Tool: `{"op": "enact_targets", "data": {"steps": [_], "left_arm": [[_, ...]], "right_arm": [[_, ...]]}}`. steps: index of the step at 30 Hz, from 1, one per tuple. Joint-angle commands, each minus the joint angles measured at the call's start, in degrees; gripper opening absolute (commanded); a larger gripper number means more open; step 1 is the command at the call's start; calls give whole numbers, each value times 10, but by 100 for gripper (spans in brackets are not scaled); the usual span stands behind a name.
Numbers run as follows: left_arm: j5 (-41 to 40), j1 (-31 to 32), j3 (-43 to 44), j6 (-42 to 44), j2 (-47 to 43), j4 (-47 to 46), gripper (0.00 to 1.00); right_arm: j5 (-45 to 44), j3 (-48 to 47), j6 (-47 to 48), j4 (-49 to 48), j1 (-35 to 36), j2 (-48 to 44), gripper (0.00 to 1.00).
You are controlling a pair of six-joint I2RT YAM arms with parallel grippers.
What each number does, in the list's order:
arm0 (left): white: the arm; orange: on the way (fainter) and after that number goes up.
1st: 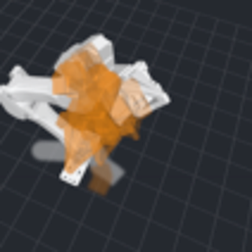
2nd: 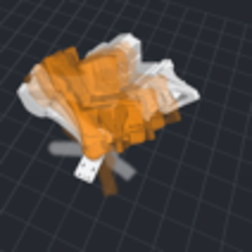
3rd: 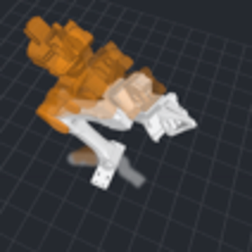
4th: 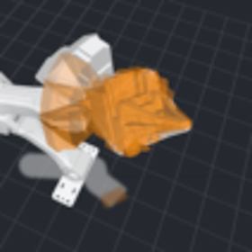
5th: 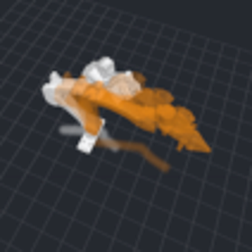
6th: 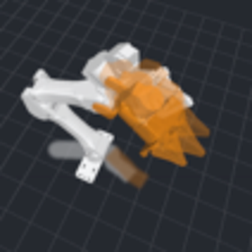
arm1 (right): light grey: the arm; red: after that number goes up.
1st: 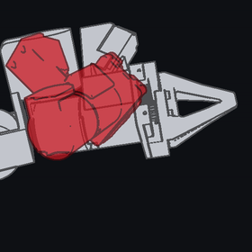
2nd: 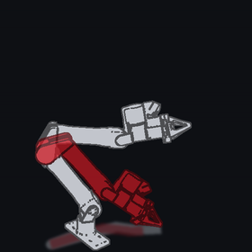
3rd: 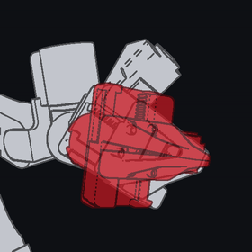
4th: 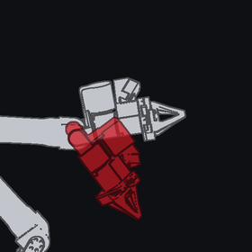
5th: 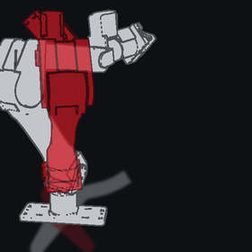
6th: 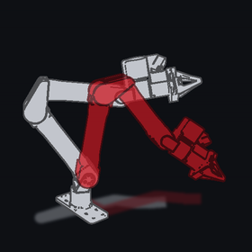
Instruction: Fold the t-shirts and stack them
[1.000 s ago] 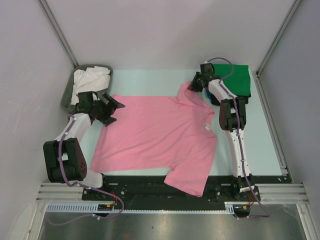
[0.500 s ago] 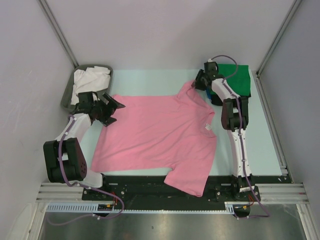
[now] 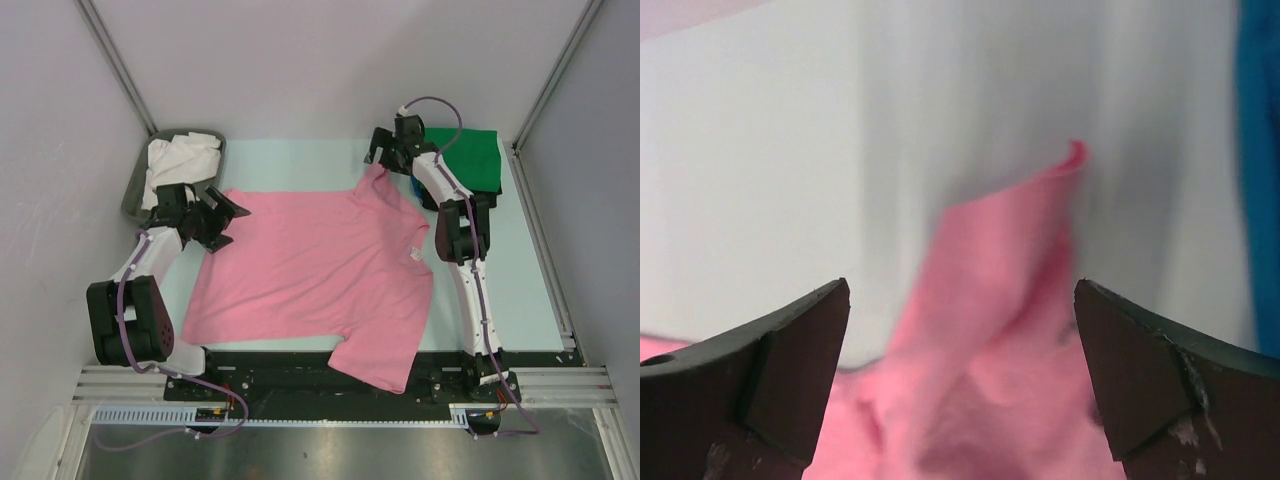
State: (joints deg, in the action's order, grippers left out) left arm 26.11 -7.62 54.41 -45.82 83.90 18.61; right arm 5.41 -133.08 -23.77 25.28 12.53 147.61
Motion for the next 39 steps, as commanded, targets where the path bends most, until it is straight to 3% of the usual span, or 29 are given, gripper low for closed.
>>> {"op": "enact_targets", "data": {"steps": [1,8,39], "left_arm": [[3,4,4,21,-5,-1,100],[10,4,4,22,-3,-2,100],[16,3,-7,21,7,-9,100]], "right_arm": [[4,-84,41,3,36,-40,100],[-19,-73,102,-20,78,-48,100],[-47,-82,62,-35,68,60,100]]}}
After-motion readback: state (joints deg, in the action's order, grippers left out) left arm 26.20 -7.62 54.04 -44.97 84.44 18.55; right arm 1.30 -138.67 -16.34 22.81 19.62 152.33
